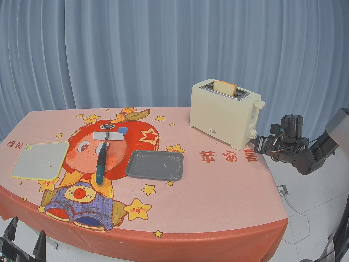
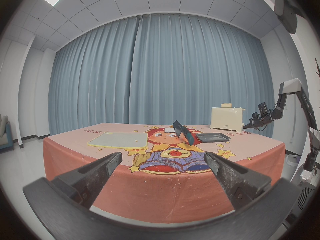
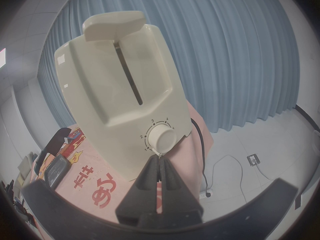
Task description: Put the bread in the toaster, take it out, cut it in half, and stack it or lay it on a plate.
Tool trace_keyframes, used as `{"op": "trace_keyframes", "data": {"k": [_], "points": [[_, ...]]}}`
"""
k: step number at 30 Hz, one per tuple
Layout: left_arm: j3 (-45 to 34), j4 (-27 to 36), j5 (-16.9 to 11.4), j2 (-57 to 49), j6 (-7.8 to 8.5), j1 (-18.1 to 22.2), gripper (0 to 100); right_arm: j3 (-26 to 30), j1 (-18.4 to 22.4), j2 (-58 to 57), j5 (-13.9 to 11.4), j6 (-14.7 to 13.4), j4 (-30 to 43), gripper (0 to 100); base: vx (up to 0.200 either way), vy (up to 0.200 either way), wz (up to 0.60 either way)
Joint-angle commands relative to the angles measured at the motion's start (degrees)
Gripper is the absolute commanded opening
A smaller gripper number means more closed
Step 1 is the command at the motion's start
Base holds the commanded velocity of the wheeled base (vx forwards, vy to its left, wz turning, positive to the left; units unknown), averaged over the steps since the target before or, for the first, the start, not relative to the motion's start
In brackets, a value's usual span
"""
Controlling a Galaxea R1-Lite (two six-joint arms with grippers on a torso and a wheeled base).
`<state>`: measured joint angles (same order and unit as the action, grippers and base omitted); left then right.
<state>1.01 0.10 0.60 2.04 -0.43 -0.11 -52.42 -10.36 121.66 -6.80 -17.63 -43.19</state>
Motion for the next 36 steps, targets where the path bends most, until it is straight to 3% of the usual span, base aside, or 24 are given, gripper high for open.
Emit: {"op": "trace_keyframes", "data": {"k": [1, 12, 36], "points": [[-1.01, -0.01, 0.02, -0.01, -0.01, 0.02, 100, -0.14, 0.43, 0.42, 0.03, -0.04, -0.05, 0, 0.000, 0.000, 0.00], [-1.01, -0.01, 0.02, -0.01, -0.01, 0.02, 100, -1.98, 1.92, 2.70, 0.03, -0.04, -0.05, 0, 0.000, 0.000, 0.00], [-1.01, -0.01, 0.02, -0.01, -0.01, 0.02, 100, -0.58, 0.96, -0.20, 0.12, -0.04, -0.05, 0, 0.000, 0.000, 0.00]]}}
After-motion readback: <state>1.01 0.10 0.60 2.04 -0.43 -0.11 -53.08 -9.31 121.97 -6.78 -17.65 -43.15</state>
